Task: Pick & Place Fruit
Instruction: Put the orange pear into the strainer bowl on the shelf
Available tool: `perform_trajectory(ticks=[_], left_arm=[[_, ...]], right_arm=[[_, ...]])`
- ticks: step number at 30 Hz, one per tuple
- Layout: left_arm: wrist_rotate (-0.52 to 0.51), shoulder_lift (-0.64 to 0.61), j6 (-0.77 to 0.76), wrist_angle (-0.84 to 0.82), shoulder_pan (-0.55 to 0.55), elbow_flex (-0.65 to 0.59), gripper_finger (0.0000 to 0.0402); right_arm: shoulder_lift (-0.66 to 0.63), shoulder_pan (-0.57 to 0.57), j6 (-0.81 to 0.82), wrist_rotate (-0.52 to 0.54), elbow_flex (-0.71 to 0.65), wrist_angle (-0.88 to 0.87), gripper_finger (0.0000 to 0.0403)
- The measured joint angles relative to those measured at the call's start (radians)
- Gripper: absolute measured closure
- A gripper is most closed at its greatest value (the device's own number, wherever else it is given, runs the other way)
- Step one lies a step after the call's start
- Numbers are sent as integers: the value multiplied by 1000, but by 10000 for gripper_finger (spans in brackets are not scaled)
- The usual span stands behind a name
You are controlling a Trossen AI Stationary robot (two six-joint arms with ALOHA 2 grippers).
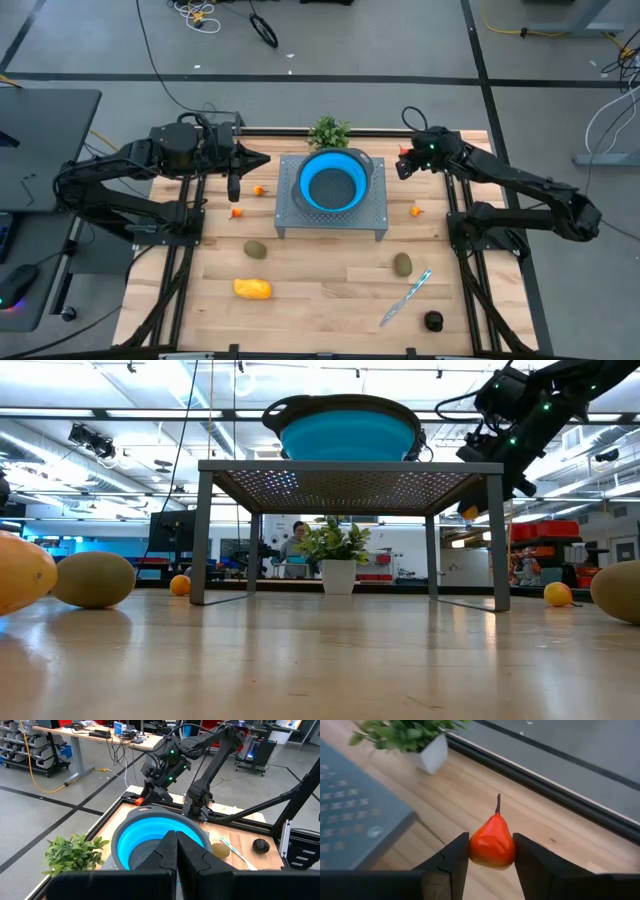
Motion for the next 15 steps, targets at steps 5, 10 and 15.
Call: perform_trajectory(ticks=[5,10,15], left_arm=[[0,0,-4,0,0,0,400],[0,0,-10,0,0,0,400],[0,0,-12,0,0,0,400]], right_arm=[[-14,33,0,-1,0,23,254],[-37,64,0,-1,0,47,254],[-66,87,0,-9,0,83,254]])
